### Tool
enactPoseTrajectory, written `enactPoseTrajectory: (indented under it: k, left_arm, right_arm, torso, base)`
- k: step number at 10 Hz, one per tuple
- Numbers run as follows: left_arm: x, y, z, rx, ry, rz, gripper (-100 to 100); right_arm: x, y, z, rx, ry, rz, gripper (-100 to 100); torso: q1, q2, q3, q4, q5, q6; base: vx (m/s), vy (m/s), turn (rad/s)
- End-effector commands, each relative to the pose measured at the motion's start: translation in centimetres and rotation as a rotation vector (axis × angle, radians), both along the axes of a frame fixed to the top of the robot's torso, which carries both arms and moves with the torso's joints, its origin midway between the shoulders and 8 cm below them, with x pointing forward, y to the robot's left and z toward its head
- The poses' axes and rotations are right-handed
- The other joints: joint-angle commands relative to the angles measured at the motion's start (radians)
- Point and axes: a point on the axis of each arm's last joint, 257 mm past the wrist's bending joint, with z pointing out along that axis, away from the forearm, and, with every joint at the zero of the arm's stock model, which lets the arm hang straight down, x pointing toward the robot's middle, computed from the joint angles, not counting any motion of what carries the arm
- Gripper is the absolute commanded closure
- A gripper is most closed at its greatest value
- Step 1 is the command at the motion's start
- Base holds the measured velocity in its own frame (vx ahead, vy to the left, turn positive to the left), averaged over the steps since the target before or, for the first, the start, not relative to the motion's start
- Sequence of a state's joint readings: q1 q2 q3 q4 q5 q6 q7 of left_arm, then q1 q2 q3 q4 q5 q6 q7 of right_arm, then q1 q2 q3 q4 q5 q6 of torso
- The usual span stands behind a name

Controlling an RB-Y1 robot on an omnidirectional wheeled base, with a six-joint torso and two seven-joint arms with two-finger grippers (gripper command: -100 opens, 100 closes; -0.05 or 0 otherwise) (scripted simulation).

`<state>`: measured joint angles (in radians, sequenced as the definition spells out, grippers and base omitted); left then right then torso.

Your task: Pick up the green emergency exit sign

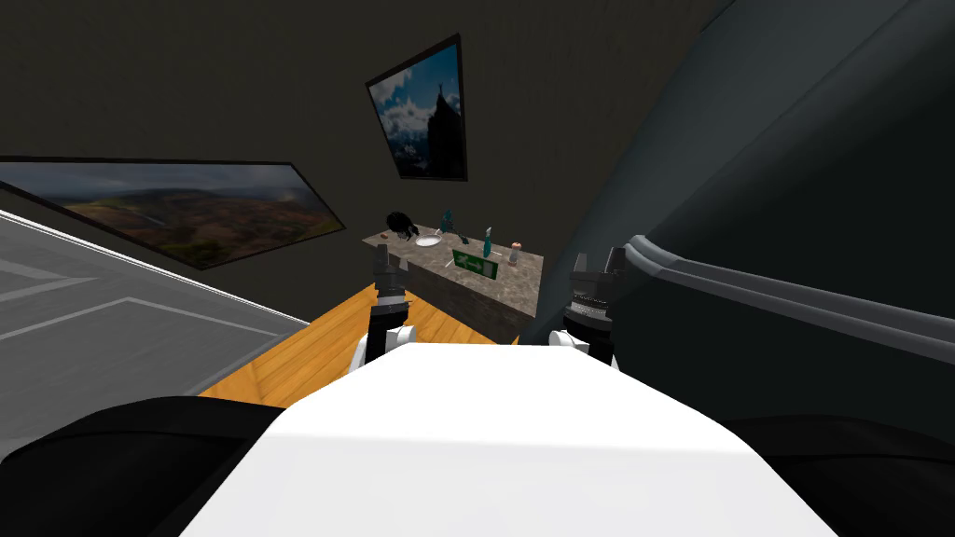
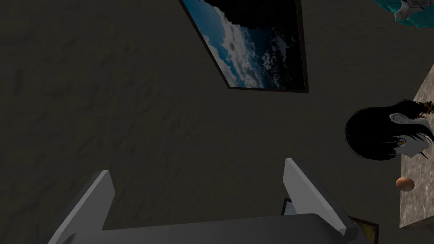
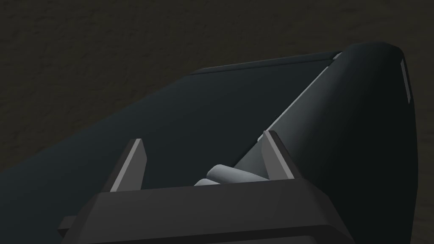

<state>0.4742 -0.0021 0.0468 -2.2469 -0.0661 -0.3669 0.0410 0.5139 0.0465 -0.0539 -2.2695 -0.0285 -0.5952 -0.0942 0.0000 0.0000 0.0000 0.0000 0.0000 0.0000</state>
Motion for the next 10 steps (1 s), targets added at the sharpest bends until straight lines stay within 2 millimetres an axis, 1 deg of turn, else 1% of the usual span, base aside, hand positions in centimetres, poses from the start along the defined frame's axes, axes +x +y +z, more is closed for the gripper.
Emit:
enactPoseTrajectory:
  k: [1, 4, 6, 7, 8, 9, 10]
  left_arm:
    - [0.7, -0.4, -0.3, 0.018, 0.017, -0.020, -100]
    - [3.3, -1.3, -1.7, 0.039, 0.077, -0.067, -100]
    - [5.5, -1.9, -3.2, 0.038, 0.134, -0.096, -100]
    - [5.8, -2.1, -3.0, 0.037, 0.133, -0.099, -100]
    - [7.1, -2.5, -3.6, 0.034, 0.161, -0.116, -100]
    - [7.2, -2.5, -3.7, 0.033, 0.166, -0.115, -100]
    - [8.6, -3.0, -4.6, 0.028, 0.204, -0.130, -100]
  right_arm:
    - [0.0, 0.0, 0.0, 0.000, 0.000, 0.000, 0]
    - [0.0, 0.0, 0.0, 0.000, 0.000, 0.000, 0]
    - [0.0, 0.0, 0.0, 0.000, 0.000, 0.000, 0]
    - [0.0, 0.0, 0.0, 0.000, 0.000, 0.000, 0]
    - [0.0, 0.0, 0.0, 0.000, 0.000, 0.000, 0]
    - [0.0, 0.0, 0.0, 0.000, 0.000, 0.000, 0]
    - [0.0, 0.0, 0.0, 0.000, 0.000, 0.000, 0]
  torso:
    - [0.000, 0.000, 0.000, 0.000, 0.000, 0.000]
    - [0.000, 0.002, 0.001, 0.000, 0.000, 0.000]
    - [-0.001, 0.003, 0.002, 0.001, 0.000, 0.000]
    - [-0.001, 0.003, 0.002, 0.001, 0.000, 0.000]
    - [-0.001, 0.002, 0.001, 0.001, 0.000, 0.000]
    - [0.000, 0.002, 0.001, 0.000, 0.000, 0.000]
    - [0.000, 0.002, 0.001, 0.000, 0.000, 0.000]
  base:
    - [-0.010, -0.004, -0.028]
    - [-0.035, -0.007, -0.057]
    - [-0.056, -0.016, -0.086]
    - [-0.039, -0.009, -0.029]
    - [-0.033, -0.005, -0.069]
    - [-0.027, -0.004, -0.030]
    - [-0.027, -0.004, -0.057]
